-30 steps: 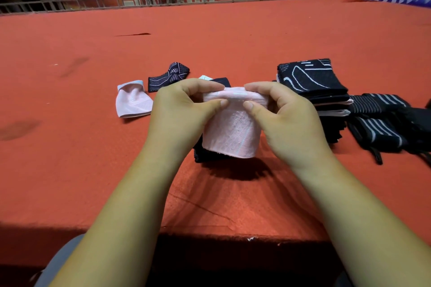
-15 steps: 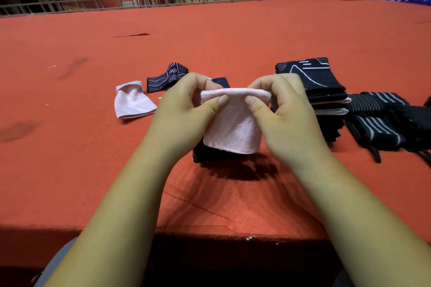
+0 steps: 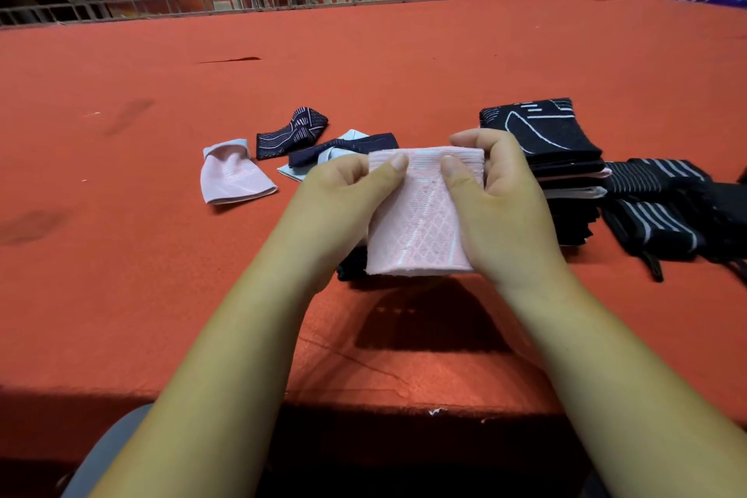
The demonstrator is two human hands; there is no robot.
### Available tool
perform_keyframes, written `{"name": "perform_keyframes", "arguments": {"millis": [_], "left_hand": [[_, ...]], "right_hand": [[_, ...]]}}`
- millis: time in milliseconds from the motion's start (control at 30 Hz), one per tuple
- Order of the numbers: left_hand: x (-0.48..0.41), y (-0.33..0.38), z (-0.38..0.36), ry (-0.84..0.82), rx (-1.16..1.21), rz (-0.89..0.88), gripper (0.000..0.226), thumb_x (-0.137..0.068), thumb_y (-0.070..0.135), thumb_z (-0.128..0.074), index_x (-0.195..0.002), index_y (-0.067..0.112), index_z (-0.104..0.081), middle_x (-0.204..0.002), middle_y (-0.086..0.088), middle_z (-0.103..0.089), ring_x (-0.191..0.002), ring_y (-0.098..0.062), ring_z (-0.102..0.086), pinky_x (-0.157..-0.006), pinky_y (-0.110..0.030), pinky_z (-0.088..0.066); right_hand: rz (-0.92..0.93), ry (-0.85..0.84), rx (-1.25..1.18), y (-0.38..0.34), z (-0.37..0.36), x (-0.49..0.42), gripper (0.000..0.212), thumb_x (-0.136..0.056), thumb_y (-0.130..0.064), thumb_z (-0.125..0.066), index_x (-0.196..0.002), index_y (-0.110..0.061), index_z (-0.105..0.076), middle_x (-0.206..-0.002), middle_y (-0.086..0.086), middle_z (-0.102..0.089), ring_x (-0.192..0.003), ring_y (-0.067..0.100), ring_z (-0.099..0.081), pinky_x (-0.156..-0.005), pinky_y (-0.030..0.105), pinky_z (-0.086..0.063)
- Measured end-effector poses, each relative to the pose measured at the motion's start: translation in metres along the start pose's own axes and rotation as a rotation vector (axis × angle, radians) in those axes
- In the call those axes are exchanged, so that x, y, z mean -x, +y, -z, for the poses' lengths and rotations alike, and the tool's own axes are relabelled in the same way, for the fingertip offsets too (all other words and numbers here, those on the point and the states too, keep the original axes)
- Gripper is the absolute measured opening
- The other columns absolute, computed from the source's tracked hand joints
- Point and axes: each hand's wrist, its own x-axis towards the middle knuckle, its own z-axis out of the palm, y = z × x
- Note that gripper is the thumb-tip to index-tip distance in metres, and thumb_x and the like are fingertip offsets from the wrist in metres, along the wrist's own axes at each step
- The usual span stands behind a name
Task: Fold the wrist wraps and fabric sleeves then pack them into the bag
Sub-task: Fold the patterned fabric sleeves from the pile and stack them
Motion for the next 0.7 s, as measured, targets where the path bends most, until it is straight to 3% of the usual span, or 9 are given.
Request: {"name": "perform_keyframes", "arguments": {"millis": [33, 100, 167, 233, 333, 433, 500, 600, 700], "left_hand": [[0.002, 0.001, -0.002, -0.054, 0.004, 0.01, 0.024, -0.105, 0.035, -0.068, -0.087, 0.019, -0.07, -0.064, 0.018, -0.066, -0.053, 0.0, -0.058, -0.051, -0.018, -0.043], [0.003, 0.001, -0.004, -0.142, 0.032, 0.001, 0.011, -0.106, 0.025, -0.068, -0.108, 0.016, -0.076, -0.09, 0.011, -0.081, -0.079, -0.006, -0.077, -0.069, -0.024, -0.059], [0.003, -0.001, -0.005, -0.132, 0.025, -0.028, 0.019, -0.106, 0.021, -0.068, -0.123, 0.016, -0.074, -0.111, 0.002, -0.083, -0.103, -0.017, -0.079, -0.093, -0.041, -0.063], [0.001, -0.002, -0.005, -0.052, 0.012, -0.057, 0.019, -0.106, 0.021, -0.068, -0.124, 0.018, -0.074, -0.113, 0.003, -0.082, -0.106, -0.018, -0.078, -0.098, -0.046, -0.061], [-0.002, -0.005, -0.005, 0.07, 0.043, -0.057, 0.014, -0.106, 0.024, -0.068, -0.118, 0.02, -0.074, -0.109, 0.004, -0.082, -0.101, -0.017, -0.079, -0.088, -0.043, -0.064], [-0.005, -0.009, -0.004, 0.169, 0.021, -0.037, 0.016, -0.106, 0.03, -0.068, -0.117, 0.02, -0.072, -0.103, -0.003, -0.08, -0.081, -0.018, -0.075, -0.052, -0.032, -0.055], [-0.006, -0.011, -0.005, 0.209, 0.011, -0.034, 0.015, -0.106, 0.03, -0.066, -0.116, 0.021, -0.072, -0.103, 0.001, -0.08, -0.082, -0.015, -0.075, -0.057, -0.027, -0.052], [-0.006, -0.012, -0.006, 0.23, 0.003, -0.024, 0.015, -0.106, 0.033, -0.063, -0.114, 0.025, -0.072, -0.104, 0.007, -0.08, -0.093, -0.012, -0.076, -0.072, -0.032, -0.055], [-0.006, -0.01, -0.003, 0.189, -0.044, -0.006, 0.021, -0.106, 0.043, -0.059, -0.111, 0.026, -0.071, -0.095, 0.003, -0.076, -0.073, -0.016, -0.069, -0.059, -0.034, -0.049]], "right_hand": [[-0.009, 0.012, 0.007, 0.002, 0.0, -0.001, 0.021, -0.106, -0.028, -0.064, -0.126, -0.029, -0.06, -0.119, -0.01, -0.069, -0.111, 0.009, -0.066, -0.103, 0.04, -0.052], [-0.032, 0.032, 0.002, 0.006, -0.001, -0.002, 0.025, -0.103, -0.034, -0.066, -0.127, -0.031, -0.059, -0.122, -0.008, -0.07, -0.114, 0.011, -0.067, -0.105, 0.046, -0.052], [-0.083, 0.037, -0.049, 0.008, -0.002, -0.003, 0.034, -0.096, -0.045, -0.069, -0.126, -0.033, -0.057, -0.123, -0.004, -0.072, -0.115, 0.013, -0.07, -0.105, 0.049, -0.054], [-0.177, 0.005, -0.135, 0.009, -0.003, -0.004, 0.047, -0.09, -0.053, -0.074, -0.128, -0.03, -0.057, -0.121, -0.003, -0.076, -0.112, 0.012, -0.074, -0.103, 0.048, -0.058], [-0.312, -0.133, -0.241, 0.007, -0.004, -0.001, 0.055, -0.091, -0.047, -0.08, -0.134, -0.021, -0.057, -0.114, -0.002, -0.081, -0.101, 0.015, -0.079, -0.087, 0.046, -0.064], [-0.318, -0.26, -0.24, 0.007, -0.005, 0.004, 0.048, -0.097, -0.039, -0.078, -0.137, -0.021, -0.056, -0.108, -0.002, -0.082, -0.085, 0.021, -0.08, -0.06, 0.039, -0.057], [-0.287, -0.28, -0.228, 0.009, -0.007, 0.005, 0.044, -0.101, -0.032, -0.076, -0.138, -0.021, -0.056, -0.106, 0.0, -0.082, -0.075, 0.02, -0.077, -0.055, 0.035, -0.053], [-0.255, -0.255, -0.225, 0.014, -0.011, 0.003, 0.039, -0.103, -0.025, -0.073, -0.138, -0.019, -0.057, -0.102, 0.004, -0.082, -0.062, 0.02, -0.07, -0.052, 0.034, -0.051], [-0.252, -0.2, -0.199, 0.019, -0.013, 0.002, 0.033, -0.104, -0.025, -0.07, -0.135, -0.021, -0.059, -0.099, 0.006, -0.081, -0.058, 0.019, -0.067, -0.05, 0.032, -0.049]]}}
